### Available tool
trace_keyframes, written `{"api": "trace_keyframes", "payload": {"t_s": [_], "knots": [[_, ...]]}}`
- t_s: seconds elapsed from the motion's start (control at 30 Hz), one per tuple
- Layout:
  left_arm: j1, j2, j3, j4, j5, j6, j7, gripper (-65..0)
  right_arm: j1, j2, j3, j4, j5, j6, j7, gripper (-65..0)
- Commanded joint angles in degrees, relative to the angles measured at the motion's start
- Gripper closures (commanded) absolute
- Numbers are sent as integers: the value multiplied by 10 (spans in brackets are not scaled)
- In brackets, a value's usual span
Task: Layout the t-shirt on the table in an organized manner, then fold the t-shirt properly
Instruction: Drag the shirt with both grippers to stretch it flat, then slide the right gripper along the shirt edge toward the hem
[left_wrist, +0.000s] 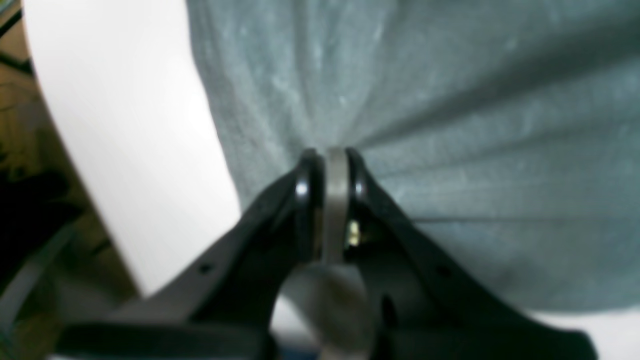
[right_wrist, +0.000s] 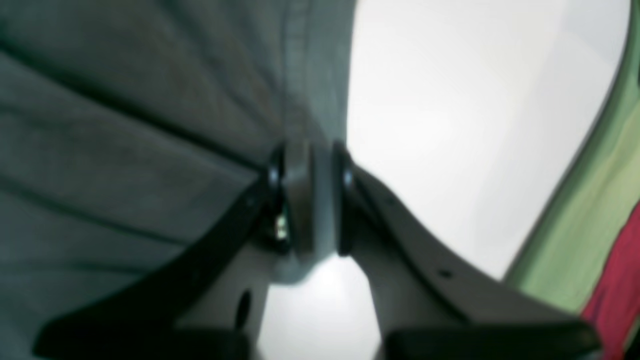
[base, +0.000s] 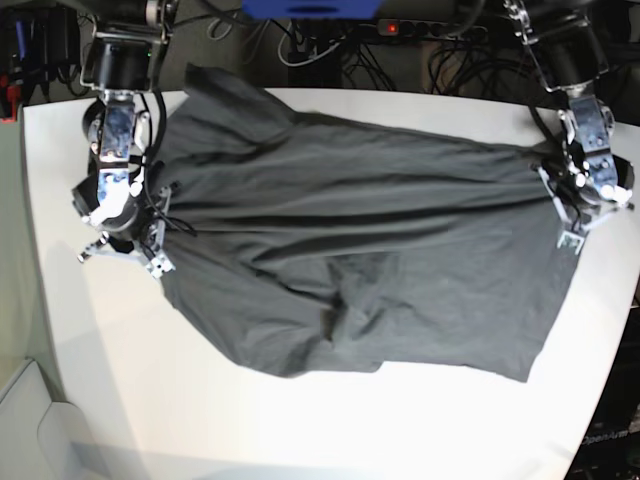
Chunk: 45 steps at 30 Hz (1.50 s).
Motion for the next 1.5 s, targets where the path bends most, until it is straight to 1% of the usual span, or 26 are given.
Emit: {"api": "trace_keyframes", "payload": {"t_s": [0.0, 0.13, 0.3, 0.33, 0.37, 0.47, 0.53, 0.57, 0.67, 0.77, 0.87, 1.0, 1.07, 1.13, 1.23, 1.3, 1.47], "knots": [[28, 2, 0, 16, 14, -15, 55, -39, -4, 6, 2, 24, -5, 3, -3, -65], [78, 3, -1, 102, 10, -15, 84, -39, -45, 6, 2, 73, -5, 3, -5, -65], [81, 3, -5, 128, 12, -15, 89, -39, -67, 2, 4, 129, -4, 3, -4, -64], [80, 3, -5, 133, 12, -15, 89, -39, -67, -1, 5, 147, -3, 3, -5, -64], [76, 2, -5, 142, 13, -15, 90, -39, -64, -13, 7, 162, -3, 3, -4, -63], [62, 2, -6, 189, 13, -15, 90, -39, -42, -34, 3, 203, -3, 3, -1, -64], [61, 2, -6, 207, 13, -14, 90, -39, -26, -50, -11, 209, -2, 3, -1, -65], [59, 2, -6, 211, 13, -14, 90, -39, -14, -53, -23, 204, -2, 3, -2, -65], [21, 2, -6, 202, 14, -11, 90, -39, 26, -54, -68, 149, -2, 3, -5, -65], [-25, 0, -6, 146, 14, -9, 83, -39, 84, -54, -110, 58, -2, 3, -5, -65], [-69, -1, -6, 87, 14, -9, 83, -39, 149, -56, -119, -45, -2, 3, -3, -65], [-100, -1, -6, 47, 14, -8, 82, -39, 230, -60, -119, -181, -2, 3, 0, -63], [-110, -1, -6, 32, 14, -8, 82, -39, 264, -59, -105, -241, -3, 3, 2, -63], [-113, -1, -6, 27, 14, -8, 82, -39, 282, -58, -80, -281, -3, 3, 19, -63], [-110, -1, -6, 27, 14, -8, 82, -39, 287, -40, -50, -315, -3, 3, 44, -63], [-110, -6, -6, 27, 14, -8, 82, -39, 288, -34, -40, -331, -4, 3, 61, -63], [-109, -12, -6, 25, 14, -8, 82, -39, 284, 6, -9, -359, -3, 3, 64, -64]]}}
